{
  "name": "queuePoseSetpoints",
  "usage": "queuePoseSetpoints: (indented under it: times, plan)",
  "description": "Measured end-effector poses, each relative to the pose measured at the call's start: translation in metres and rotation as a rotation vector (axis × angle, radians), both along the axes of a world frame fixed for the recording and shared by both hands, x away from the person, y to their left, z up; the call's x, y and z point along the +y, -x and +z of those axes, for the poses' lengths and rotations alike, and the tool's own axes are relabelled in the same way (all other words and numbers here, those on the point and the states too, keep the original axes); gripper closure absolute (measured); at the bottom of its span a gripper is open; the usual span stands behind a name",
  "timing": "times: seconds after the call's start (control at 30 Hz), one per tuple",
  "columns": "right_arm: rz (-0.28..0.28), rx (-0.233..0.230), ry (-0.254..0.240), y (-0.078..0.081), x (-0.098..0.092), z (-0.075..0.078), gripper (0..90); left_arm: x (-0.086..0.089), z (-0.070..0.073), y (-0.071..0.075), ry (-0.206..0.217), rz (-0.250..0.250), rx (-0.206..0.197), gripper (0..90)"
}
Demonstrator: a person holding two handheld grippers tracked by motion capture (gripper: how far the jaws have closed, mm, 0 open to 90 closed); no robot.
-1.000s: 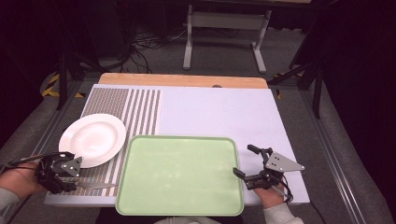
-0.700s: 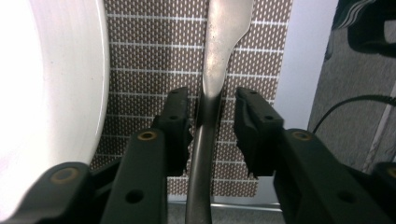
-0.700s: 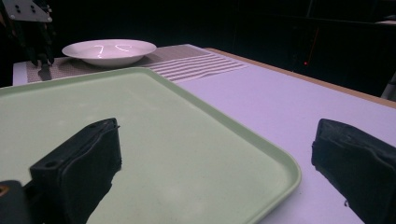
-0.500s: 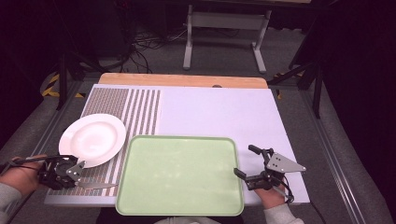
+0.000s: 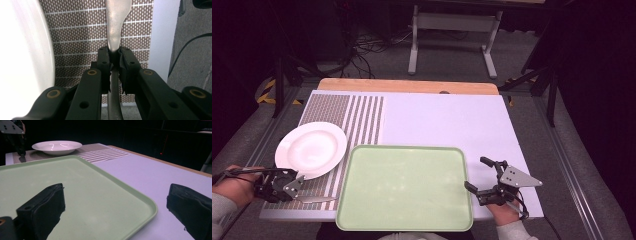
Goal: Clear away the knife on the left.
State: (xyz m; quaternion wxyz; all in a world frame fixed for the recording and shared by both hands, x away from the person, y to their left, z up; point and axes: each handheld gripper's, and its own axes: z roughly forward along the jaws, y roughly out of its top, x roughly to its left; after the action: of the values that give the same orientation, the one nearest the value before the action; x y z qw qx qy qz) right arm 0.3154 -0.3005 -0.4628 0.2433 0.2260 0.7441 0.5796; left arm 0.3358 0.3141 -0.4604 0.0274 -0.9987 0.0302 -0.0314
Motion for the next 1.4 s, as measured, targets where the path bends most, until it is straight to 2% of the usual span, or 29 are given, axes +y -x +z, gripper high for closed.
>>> queuePoseSetpoints:
  times: [0.1, 0.13, 0.23, 0.27, 0.33, 0.37, 0.4, 0.43, 0.47, 0.5, 0.63, 0.67, 0.73, 0.87, 1.07, 1.1, 1.2, 1.4]
  plan:
    - [-0.001, 0.001, -0.002, 0.000, -0.001, 0.000, 2.2, 0.001, 0.000, -0.001, 0.009, -0.014, -0.002, 80.2]
    - [-0.001, 0.001, -0.003, 0.000, -0.001, 0.000, 2.2, 0.002, -0.001, 0.000, 0.026, -0.005, -0.006, 80.2]
    - [-0.002, 0.000, -0.001, 0.000, 0.000, 0.000, 2.2, 0.002, 0.000, 0.001, 0.019, 0.019, -0.003, 80.2]
    - [-0.002, 0.000, 0.000, 0.000, 0.000, 0.000, 2.2, 0.002, 0.001, 0.000, 0.019, 0.004, -0.010, 80.2]
    - [-0.003, 0.001, 0.001, 0.000, 0.000, 0.000, 2.2, 0.002, 0.001, 0.000, 0.027, 0.005, -0.009, 80.2]
    - [-0.002, 0.001, 0.003, 0.000, 0.000, 0.000, 2.2, 0.003, 0.000, 0.000, 0.044, 0.007, -0.007, 80.2]
    - [-0.002, 0.001, 0.003, 0.000, 0.000, 0.000, 2.2, 0.003, 0.002, -0.001, 0.038, 0.004, -0.008, 80.2]
    - [-0.002, 0.001, 0.002, 0.000, 0.000, 0.000, 2.2, 0.004, 0.003, 0.001, 0.052, 0.023, -0.001, 80.2]
    - [-0.003, 0.000, 0.001, 0.000, 0.000, 0.000, 2.2, 0.003, 0.005, 0.000, 0.052, 0.015, -0.006, 80.3]
    - [0.000, -0.001, -0.002, -0.001, 0.000, 0.000, 2.2, 0.003, 0.006, 0.001, 0.054, 0.028, -0.006, 80.2]
    - [-0.004, 0.000, -0.001, 0.000, 0.000, 0.000, 2.2, 0.001, 0.013, 0.002, 0.054, 0.032, -0.021, 80.2]
    - [-0.005, 0.001, -0.001, 0.000, -0.001, 0.000, 2.2, 0.001, 0.014, 0.003, 0.076, 0.043, -0.023, 80.2]
    - [-0.004, 0.001, -0.004, 0.000, -0.001, 0.000, 2.2, -0.001, 0.021, 0.004, 0.071, 0.052, -0.032, 80.2]
    - [-0.005, 0.001, -0.005, 0.000, -0.001, 0.000, 2.2, -0.003, 0.029, 0.005, 0.098, 0.064, -0.039, 80.2]
    - [-0.009, -0.001, -0.002, 0.001, -0.002, 0.001, 2.2, -0.006, 0.048, 0.007, 0.148, 0.113, -0.060, 80.2]
    - [-0.009, -0.003, -0.001, 0.001, -0.002, 0.001, 2.2, -0.007, 0.053, 0.007, 0.158, 0.136, -0.060, 80.2]
    - [-0.010, -0.002, -0.003, 0.001, -0.002, 0.001, 2.2, -0.010, 0.060, 0.006, 0.171, 0.254, -0.040, 80.1]
    - [-0.009, -0.002, -0.004, 0.001, -0.002, 0.001, 2.2, -0.016, 0.075, 0.008, 0.238, 0.306, -0.046, 80.1]
